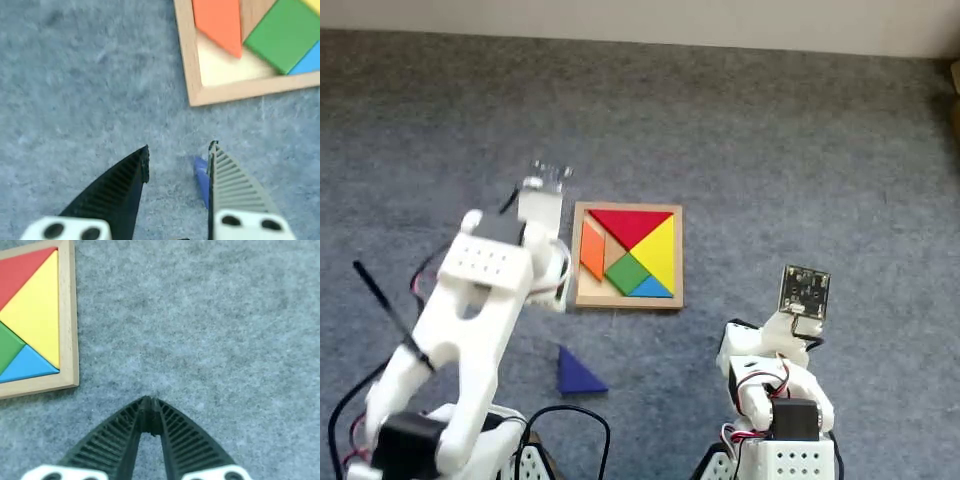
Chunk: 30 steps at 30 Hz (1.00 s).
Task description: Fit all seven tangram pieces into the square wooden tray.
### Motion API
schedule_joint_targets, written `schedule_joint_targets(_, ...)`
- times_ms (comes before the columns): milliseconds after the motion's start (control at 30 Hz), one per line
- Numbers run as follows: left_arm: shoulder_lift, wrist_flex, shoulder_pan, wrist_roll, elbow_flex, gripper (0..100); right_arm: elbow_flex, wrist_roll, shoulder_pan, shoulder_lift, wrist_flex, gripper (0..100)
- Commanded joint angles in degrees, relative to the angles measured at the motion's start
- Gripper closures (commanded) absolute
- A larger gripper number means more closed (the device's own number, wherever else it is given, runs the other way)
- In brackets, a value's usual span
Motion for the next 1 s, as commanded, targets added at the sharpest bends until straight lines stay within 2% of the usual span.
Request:
schedule_joint_targets(0, -8.13, -3.69, 0.22, -0.44, 8.66, 80, 5.67, 0.44, 0.75, 0.04, -1.19, 99.0)
schedule_joint_targets(200, -9.98, 1.85, 5.85, -0.09, 11.03, 80, 5.67, 0.44, 0.66, 0.04, -1.19, 99.0)
schedule_joint_targets(467, -9.98, 2.11, 10.15, 0.88, 11.56, 80, 5.67, 0.44, 0.66, 0.04, -1.19, 99.0)
schedule_joint_targets(567, -9.98, 2.37, 13.49, 9.58, 12.09, 80, 5.67, 0.44, 0.66, 0.04, -1.19, 99.0)
schedule_joint_targets(733, -9.98, 1.93, 19.47, 33.67, 13.58, 80, 5.67, 0.44, 0.66, 0.04, -1.19, 99.0)
schedule_joint_targets(767, -9.98, 1.93, 20.88, 35.52, 13.93, 80, 5.67, 0.44, 0.66, 0.04, -1.19, 99.0)
schedule_joint_targets(867, -9.98, 1.85, 25.36, 35.08, 14.99, 77, 5.67, 0.44, 0.66, 0.04, -1.19, 99.0)
schedule_joint_targets(967, -9.89, 0.26, 26.86, 35.16, 16.75, 64, 5.67, 0.44, 0.75, 0.04, -1.19, 99.0)
